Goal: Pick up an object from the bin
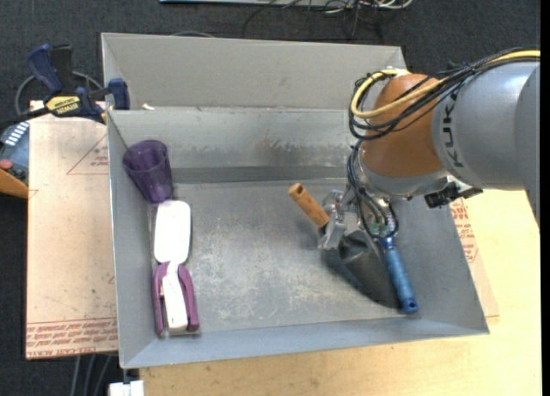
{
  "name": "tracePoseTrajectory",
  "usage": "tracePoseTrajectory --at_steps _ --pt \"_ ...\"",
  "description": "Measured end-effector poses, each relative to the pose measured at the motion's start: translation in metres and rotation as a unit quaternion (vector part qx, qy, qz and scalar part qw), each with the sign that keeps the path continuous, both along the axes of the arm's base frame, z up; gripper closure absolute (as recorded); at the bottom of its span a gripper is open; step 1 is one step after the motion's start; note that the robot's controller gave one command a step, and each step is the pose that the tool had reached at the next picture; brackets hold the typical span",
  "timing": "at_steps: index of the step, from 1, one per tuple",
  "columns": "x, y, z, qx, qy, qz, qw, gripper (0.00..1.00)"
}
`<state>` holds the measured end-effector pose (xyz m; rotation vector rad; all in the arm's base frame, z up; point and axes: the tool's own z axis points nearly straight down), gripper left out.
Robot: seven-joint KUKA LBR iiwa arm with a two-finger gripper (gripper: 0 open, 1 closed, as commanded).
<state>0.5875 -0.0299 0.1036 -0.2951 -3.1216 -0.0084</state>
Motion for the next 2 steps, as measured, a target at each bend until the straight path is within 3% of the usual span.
tracePoseTrajectory --at_steps 2 --pt "-0.0016 0.0004 0.0163 0.001 0.0033 0.0 1.0 1.0"
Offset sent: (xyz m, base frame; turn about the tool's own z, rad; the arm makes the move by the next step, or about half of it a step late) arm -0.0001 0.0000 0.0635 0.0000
